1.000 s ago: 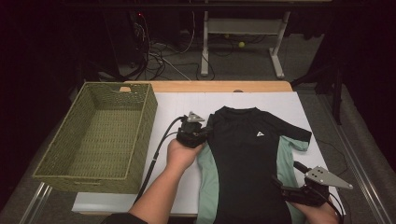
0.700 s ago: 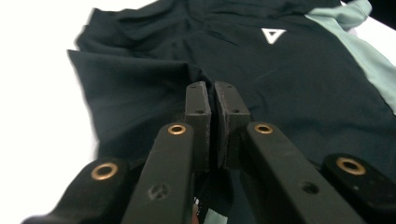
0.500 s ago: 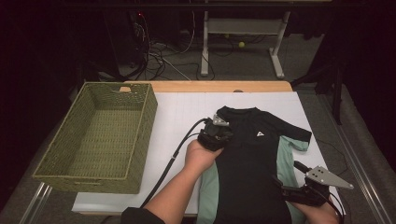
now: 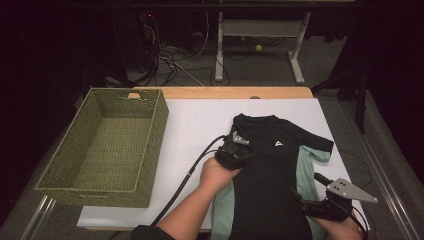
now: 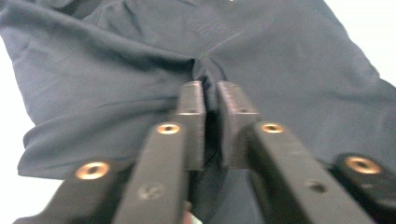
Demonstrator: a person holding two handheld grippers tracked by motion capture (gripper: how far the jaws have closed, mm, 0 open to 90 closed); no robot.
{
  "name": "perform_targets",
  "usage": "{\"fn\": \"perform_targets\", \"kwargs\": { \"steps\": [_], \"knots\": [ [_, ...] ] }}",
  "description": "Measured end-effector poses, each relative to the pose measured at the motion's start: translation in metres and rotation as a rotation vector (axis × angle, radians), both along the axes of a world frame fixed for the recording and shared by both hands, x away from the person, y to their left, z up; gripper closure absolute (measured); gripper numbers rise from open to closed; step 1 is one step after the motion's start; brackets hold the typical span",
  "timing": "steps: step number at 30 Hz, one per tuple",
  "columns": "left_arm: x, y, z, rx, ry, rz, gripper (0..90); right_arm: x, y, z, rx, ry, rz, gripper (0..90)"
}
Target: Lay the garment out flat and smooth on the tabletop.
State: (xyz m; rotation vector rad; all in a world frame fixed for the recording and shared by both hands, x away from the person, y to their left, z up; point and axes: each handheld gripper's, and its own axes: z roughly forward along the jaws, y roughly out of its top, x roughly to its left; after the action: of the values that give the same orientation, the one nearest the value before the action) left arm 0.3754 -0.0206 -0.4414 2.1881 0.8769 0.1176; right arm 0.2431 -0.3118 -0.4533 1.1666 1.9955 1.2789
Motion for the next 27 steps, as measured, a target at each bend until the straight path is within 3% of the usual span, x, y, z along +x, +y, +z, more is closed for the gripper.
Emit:
{"fn": "perform_targets", "kwargs": {
  "steps": [2, 5, 9, 11, 16, 20, 22, 27],
  "knots": [
    [-0.001, 0.002, 0.004, -0.025, -0.006, -0.003, 59.3, 0.000, 0.000, 0.000, 0.001, 0.000, -0.001, 3.7],
    [-0.005, 0.009, 0.016, -0.057, -0.047, 0.004, 49.0, -0.001, -0.001, 0.000, 0.004, 0.001, -0.004, 3.6],
    [-0.007, 0.028, 0.030, -0.099, -0.106, 0.033, 38.6, 0.000, -0.001, 0.000, 0.005, 0.001, -0.005, 3.4],
    [-0.008, 0.039, 0.032, -0.115, -0.117, 0.058, 33.0, 0.000, -0.001, 0.000, 0.005, -0.001, -0.007, 3.3],
    [-0.016, 0.067, 0.022, -0.139, -0.146, 0.094, 20.3, 0.000, -0.001, -0.001, 0.004, -0.001, -0.008, 2.7],
    [-0.027, 0.086, 0.005, -0.147, -0.131, 0.118, 9.5, 0.000, -0.001, -0.001, 0.004, -0.001, -0.009, 2.0],
    [-0.033, 0.093, -0.001, -0.140, -0.122, 0.115, 0.0, 0.000, 0.000, -0.001, 0.003, -0.003, -0.003, 1.2],
    [-0.056, 0.113, -0.016, -0.137, -0.137, 0.126, 0.0, -0.001, -0.001, -0.001, 0.003, -0.017, -0.025, 0.1]
  ]
}}
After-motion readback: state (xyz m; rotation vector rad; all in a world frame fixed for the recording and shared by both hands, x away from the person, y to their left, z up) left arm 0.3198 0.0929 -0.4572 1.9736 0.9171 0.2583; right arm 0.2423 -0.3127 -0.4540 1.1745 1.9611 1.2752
